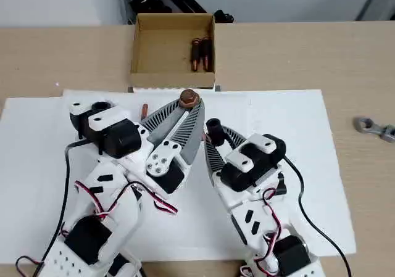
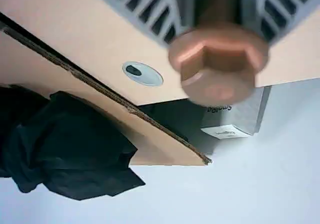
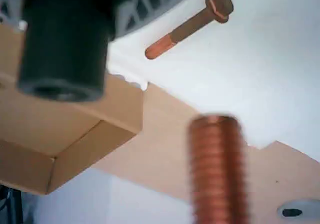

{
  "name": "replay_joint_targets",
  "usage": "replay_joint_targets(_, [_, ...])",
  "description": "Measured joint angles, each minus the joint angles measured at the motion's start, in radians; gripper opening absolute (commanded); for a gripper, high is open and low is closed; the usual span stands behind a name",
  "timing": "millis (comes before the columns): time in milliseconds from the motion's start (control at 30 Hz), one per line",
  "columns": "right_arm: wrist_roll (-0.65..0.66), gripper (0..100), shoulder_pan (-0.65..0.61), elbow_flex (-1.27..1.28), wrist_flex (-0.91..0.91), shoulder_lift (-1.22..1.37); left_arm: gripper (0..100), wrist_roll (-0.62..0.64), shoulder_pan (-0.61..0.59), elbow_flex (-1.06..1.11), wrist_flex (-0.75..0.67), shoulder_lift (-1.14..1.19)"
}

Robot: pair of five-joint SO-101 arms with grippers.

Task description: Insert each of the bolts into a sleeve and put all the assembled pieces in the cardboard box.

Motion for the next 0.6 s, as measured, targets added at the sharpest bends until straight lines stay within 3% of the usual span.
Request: replay_joint_targets(600, [0.014, 0.9, 0.003, -0.054, -0.006, 0.0, 1, -0.023, 0.0, -0.006, 0.0, 0.0])
